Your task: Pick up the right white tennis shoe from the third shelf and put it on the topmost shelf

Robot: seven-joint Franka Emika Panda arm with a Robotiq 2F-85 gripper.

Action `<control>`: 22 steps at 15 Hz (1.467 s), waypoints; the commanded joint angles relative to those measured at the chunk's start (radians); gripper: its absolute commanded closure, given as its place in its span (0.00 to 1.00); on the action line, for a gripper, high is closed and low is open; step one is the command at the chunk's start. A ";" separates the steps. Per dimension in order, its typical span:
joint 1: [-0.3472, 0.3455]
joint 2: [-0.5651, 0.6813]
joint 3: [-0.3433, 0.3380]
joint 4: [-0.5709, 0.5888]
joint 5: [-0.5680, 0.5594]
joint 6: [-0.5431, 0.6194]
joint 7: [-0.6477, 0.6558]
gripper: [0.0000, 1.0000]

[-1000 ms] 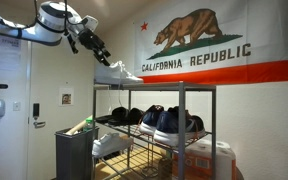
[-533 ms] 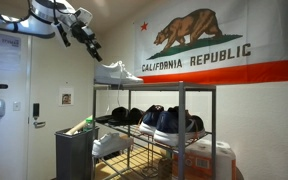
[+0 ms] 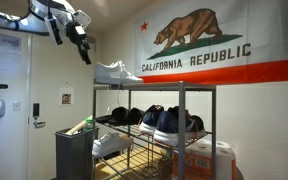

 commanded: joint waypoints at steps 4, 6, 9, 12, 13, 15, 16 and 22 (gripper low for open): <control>0.033 0.024 -0.035 0.004 0.018 -0.071 -0.050 0.00; 0.032 0.021 -0.046 -0.021 0.017 -0.042 -0.039 0.00; 0.016 0.012 -0.052 -0.074 0.028 0.025 -0.032 0.00; 0.033 0.015 -0.077 -0.116 0.037 0.119 -0.022 0.00; 0.034 0.012 -0.081 -0.129 0.039 0.148 -0.018 0.00; 0.036 0.008 -0.082 -0.151 0.039 0.201 -0.011 0.00; 0.037 0.007 -0.083 -0.158 0.040 0.224 -0.011 0.00; 0.033 -0.001 -0.088 -0.199 0.036 0.340 -0.001 0.00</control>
